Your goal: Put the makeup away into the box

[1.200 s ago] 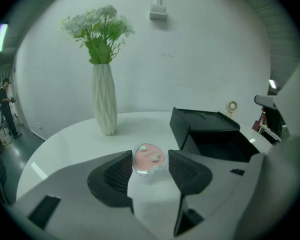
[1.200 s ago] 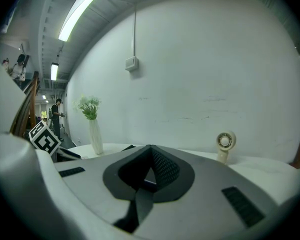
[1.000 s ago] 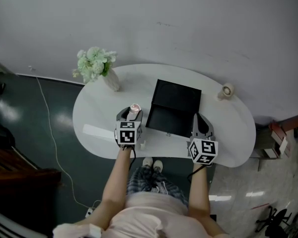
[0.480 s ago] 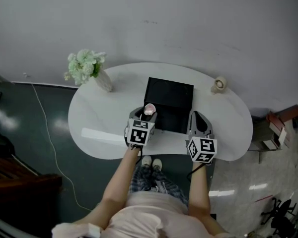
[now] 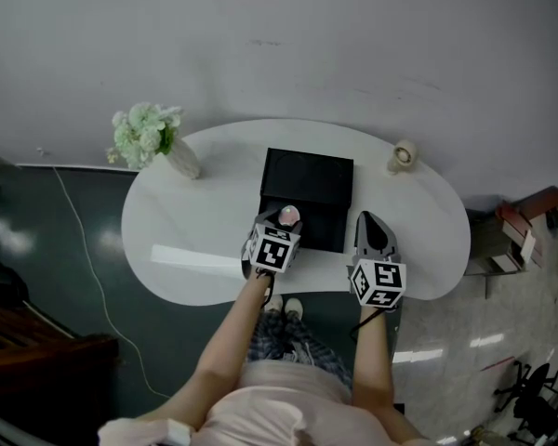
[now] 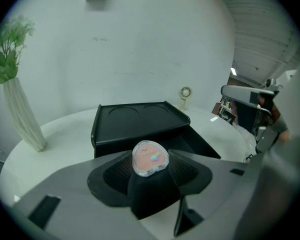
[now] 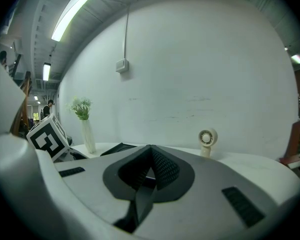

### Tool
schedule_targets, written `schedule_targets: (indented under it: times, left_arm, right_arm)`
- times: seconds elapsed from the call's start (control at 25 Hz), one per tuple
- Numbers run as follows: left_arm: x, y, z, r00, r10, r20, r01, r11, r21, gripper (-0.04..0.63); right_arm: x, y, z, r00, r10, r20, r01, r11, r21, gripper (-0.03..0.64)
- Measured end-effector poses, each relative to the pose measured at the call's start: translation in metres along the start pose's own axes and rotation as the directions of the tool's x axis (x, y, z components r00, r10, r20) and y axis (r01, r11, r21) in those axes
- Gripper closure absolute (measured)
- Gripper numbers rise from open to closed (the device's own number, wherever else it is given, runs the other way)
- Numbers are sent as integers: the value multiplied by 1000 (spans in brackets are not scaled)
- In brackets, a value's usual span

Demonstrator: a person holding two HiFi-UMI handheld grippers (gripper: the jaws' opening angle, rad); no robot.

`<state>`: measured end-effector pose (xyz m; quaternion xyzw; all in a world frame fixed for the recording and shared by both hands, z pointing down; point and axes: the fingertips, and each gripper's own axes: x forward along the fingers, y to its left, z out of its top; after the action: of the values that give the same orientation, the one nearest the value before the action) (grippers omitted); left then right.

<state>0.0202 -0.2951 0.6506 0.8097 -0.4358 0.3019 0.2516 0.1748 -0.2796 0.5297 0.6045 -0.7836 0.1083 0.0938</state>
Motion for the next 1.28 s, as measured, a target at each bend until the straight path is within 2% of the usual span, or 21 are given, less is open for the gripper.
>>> schedule_targets:
  times: [0.44,0.6,0.68,0.96,1.08,1.28]
  left_arm:
    - [20,0,-14,989,-20,-145,27,998,49,350]
    - [21,-4,-17,985,-22,-170,34,997,70,350]
    - [21,-6,-17,985,-28,-168,41,996,74,348]
    - [12,-7,-16,991,-52,-122,57,998,40,252]
    - [7,-8,-13,994,-72,-87,73,997,5,242]
    - [-1,-4,-2,998,-56,-33,56,998,-2,241]
  right_arm:
    - [10,-11,-1,1000,-17,-15,17,1000,6,601]
    - [12,-11,-3,1000,-15,-20,15,1000,8,601]
    - [13,-10,-4,1000,-15,-20,16,1000,8,601]
    - [12,-13,-4,1000,-23,-19,23,1000,14,601]
    - [13,-14,-5,1000,-23,-18,24,1000,16,601]
    - [12,-12,-6,1000,-20,-17,21,1000,20,601]
